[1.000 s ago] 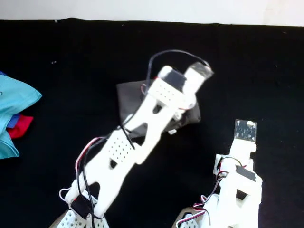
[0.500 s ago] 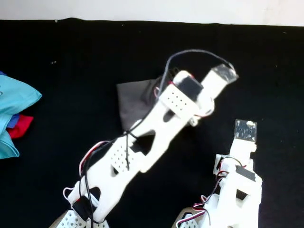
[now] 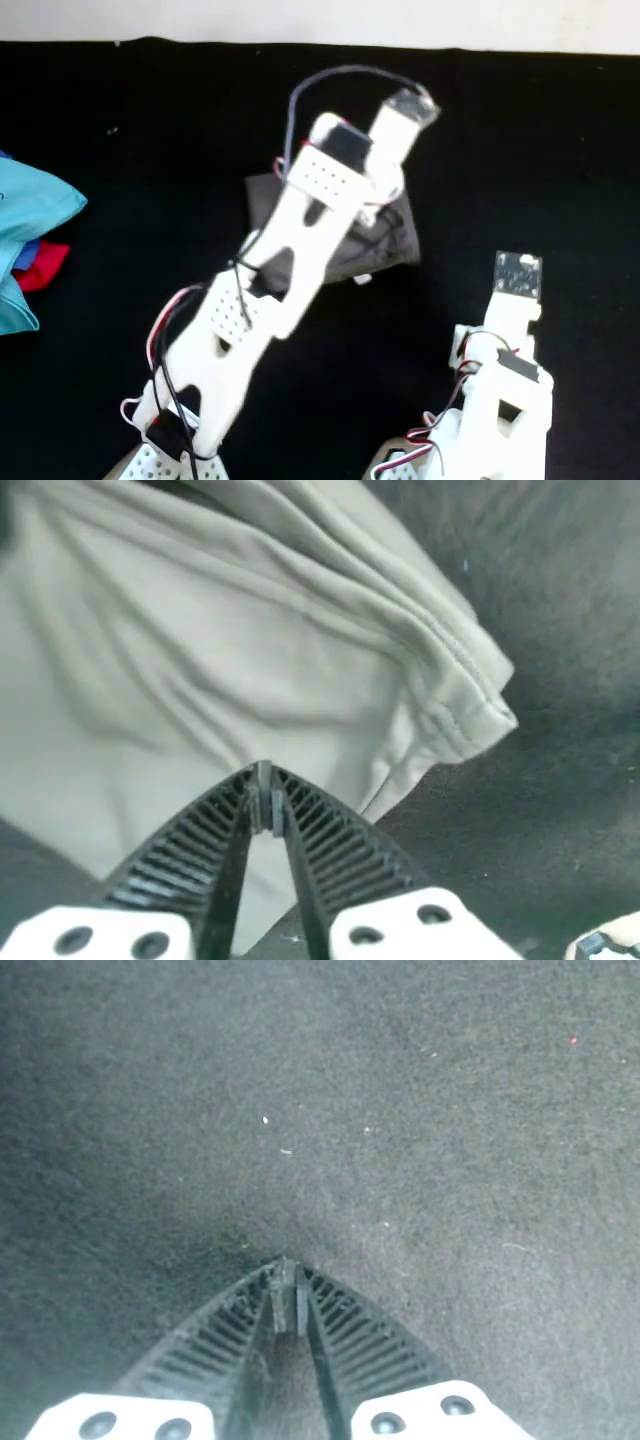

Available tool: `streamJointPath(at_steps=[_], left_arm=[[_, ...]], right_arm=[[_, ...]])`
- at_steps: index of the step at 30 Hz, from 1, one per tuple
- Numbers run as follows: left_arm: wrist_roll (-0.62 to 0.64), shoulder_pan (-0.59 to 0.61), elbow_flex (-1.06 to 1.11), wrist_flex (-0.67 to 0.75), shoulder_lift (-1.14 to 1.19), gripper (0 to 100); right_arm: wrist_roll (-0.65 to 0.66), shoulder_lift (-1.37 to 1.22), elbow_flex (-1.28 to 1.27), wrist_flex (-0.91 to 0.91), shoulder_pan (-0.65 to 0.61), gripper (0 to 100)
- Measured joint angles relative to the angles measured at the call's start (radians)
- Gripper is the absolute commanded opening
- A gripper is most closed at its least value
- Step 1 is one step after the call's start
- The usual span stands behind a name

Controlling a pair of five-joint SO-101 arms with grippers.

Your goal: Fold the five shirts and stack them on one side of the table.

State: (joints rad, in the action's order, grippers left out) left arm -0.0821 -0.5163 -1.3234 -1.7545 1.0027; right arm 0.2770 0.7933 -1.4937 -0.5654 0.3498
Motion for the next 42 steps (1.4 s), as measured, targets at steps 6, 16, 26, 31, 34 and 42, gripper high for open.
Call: streamJointPath(at_steps=[6, 16, 26, 31, 34, 42], left_arm=[[0.000, -0.127, 0.000, 0.009, 0.104, 1], [0.000, -0.181, -0.189, 0.011, 0.094, 1], [0.000, 0.117, -0.299, 0.071, 0.031, 1], [0.000, 0.176, -0.299, 0.163, 0.161, 1], [0.000, 0.155, -0.299, 0.226, 0.227, 1], [0.000, 0.049, -0.299, 0.393, 0.350, 1]], right_arm=[[0.000, 0.000, 0.000, 0.000, 0.000, 0.6], [0.000, 0.000, 0.000, 0.000, 0.000, 0.6], [0.000, 0.000, 0.000, 0.000, 0.000, 0.6], [0.000, 0.000, 0.000, 0.000, 0.000, 0.6], [0.000, 0.000, 0.000, 0.000, 0.000, 0.6], [0.000, 0.000, 0.000, 0.000, 0.000, 0.6]])
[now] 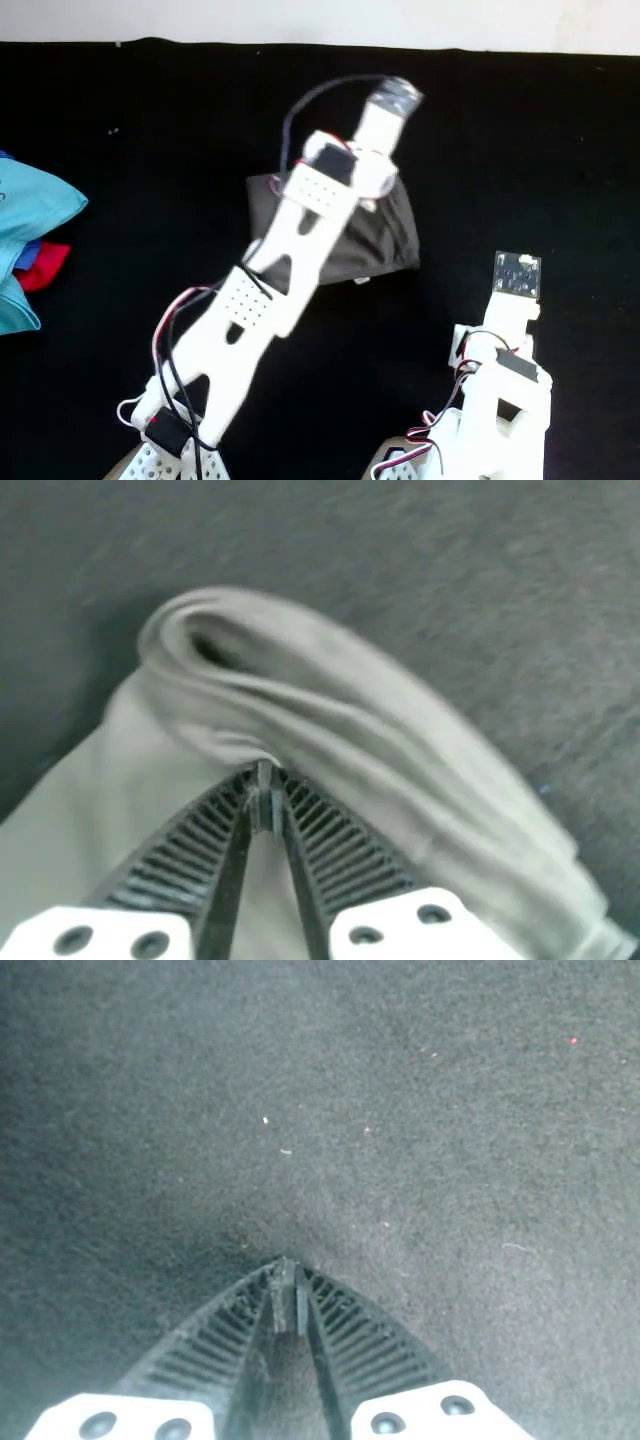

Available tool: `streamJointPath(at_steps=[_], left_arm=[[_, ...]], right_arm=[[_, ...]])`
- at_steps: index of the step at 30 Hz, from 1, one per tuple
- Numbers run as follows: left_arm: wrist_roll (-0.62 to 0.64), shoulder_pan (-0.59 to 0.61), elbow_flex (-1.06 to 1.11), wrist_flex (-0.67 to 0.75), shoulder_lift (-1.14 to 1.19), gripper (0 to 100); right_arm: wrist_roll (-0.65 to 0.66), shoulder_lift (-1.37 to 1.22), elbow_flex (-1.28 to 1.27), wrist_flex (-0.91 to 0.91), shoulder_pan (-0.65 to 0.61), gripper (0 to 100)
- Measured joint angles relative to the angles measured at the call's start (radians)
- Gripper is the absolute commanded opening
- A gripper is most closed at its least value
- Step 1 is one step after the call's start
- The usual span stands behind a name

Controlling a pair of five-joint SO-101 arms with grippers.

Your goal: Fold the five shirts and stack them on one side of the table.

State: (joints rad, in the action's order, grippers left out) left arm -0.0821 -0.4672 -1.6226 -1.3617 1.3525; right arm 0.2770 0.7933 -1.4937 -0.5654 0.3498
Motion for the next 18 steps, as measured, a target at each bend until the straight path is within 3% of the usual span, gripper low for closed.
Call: streamJointPath(at_steps=[10, 18], left_arm=[[0.000, -0.072, -0.003, 0.072, -0.011, 1], [0.000, 0.006, -0.005, -0.057, -0.238, 1]], right_arm=[[0.000, 0.000, 0.000, 0.000, 0.000, 0.6], [0.000, 0.000, 0.000, 0.000, 0.000, 0.6]])
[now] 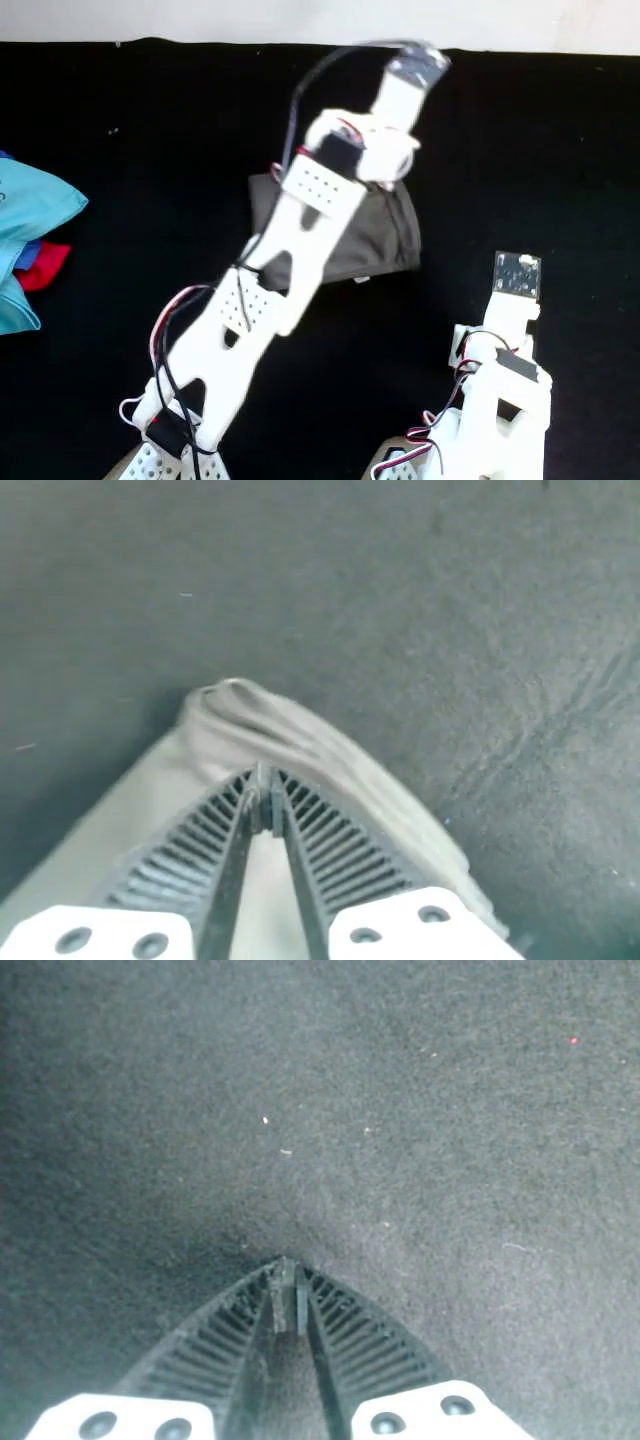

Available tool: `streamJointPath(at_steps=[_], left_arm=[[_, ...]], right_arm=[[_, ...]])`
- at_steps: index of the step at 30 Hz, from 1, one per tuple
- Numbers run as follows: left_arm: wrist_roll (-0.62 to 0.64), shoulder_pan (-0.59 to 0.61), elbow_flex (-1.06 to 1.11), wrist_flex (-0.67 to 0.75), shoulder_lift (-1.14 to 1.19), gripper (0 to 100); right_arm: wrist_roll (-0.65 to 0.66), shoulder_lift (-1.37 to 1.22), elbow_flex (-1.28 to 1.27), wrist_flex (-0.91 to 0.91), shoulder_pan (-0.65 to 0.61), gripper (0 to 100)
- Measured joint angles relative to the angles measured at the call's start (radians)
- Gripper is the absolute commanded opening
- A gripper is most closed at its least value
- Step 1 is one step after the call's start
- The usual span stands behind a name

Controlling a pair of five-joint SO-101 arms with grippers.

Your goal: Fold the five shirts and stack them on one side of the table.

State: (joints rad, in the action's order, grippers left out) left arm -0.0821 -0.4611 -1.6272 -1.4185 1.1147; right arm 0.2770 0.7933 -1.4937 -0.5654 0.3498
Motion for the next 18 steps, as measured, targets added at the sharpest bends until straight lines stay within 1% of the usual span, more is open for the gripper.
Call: streamJointPath(at_steps=[3, 7, 10, 15, 18], left_arm=[[0.000, 0.041, 0.000, -0.057, -0.028, 1], [0.000, 0.087, -0.002, -0.052, 0.028, 1], [0.000, 0.087, 0.000, 0.035, 0.117, 1], [0.000, 0.049, 0.000, 0.238, 0.235, 1], [0.000, 0.025, 0.000, 0.310, 0.281, 1]], right_arm=[[0.000, 0.000, 0.000, 0.000, 0.000, 0.6], [0.000, 0.000, 0.000, 0.000, 0.000, 0.6], [0.000, 0.000, 0.000, 0.000, 0.000, 0.6], [0.000, 0.000, 0.000, 0.000, 0.000, 0.6], [0.000, 0.000, 0.000, 0.000, 0.000, 0.6]])
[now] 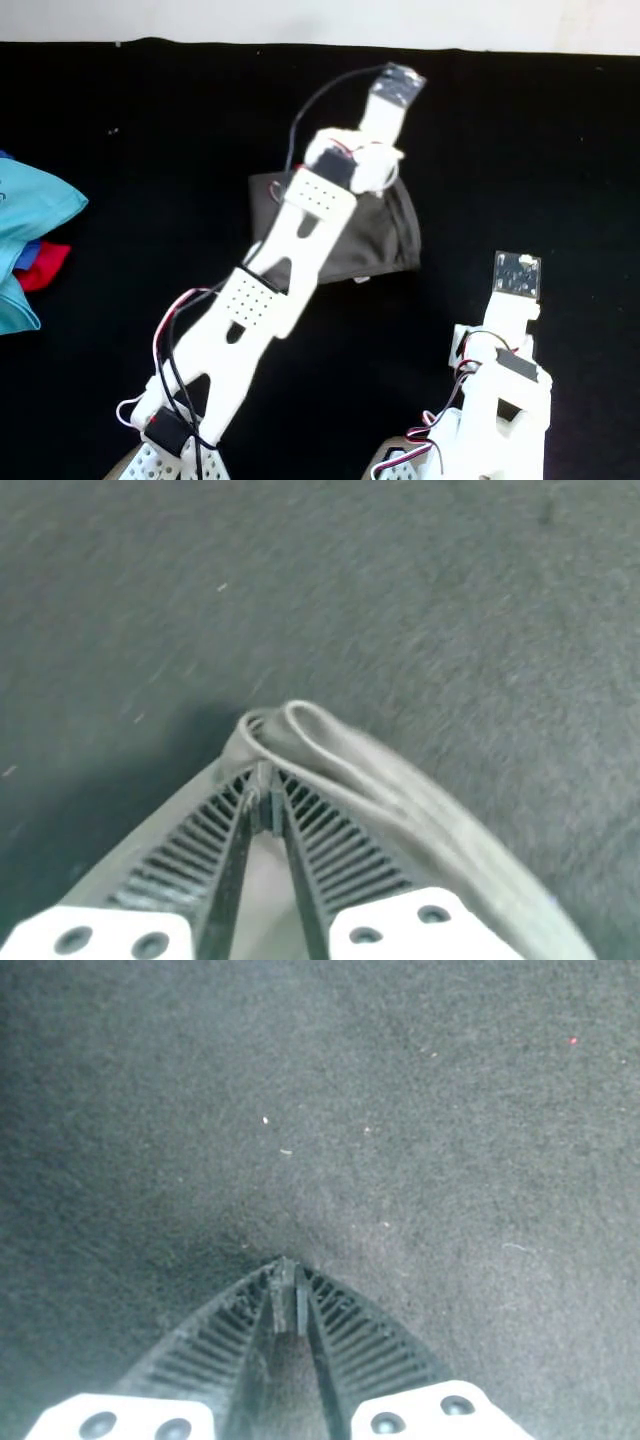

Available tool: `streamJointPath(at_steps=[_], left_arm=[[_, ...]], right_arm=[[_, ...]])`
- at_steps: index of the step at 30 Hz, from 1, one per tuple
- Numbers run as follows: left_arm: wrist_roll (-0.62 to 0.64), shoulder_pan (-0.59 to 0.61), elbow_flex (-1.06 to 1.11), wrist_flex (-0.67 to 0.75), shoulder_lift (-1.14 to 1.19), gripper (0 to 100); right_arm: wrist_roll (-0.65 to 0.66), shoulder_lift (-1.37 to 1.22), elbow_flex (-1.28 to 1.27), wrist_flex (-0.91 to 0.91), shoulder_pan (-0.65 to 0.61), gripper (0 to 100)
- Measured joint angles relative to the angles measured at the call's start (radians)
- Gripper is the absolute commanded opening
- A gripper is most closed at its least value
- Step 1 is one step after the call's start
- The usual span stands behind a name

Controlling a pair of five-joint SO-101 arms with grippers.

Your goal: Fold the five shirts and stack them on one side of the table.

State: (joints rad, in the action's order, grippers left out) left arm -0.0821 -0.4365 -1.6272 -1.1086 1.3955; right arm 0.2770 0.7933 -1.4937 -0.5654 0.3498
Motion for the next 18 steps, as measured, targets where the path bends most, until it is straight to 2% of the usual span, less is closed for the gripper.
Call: streamJointPath(at_steps=[7, 14, 18], left_arm=[[0.000, -0.038, 0.000, 0.029, 0.031, 1], [0.000, -0.129, 0.000, 0.029, 0.031, 1], [0.000, -0.133, 0.000, 0.002, -0.006, 1]], right_arm=[[0.000, 0.000, 0.000, 0.000, 0.000, 0.6], [0.000, 0.000, 0.000, 0.000, 0.000, 0.6], [0.000, 0.000, 0.000, 0.000, 0.000, 0.6]])
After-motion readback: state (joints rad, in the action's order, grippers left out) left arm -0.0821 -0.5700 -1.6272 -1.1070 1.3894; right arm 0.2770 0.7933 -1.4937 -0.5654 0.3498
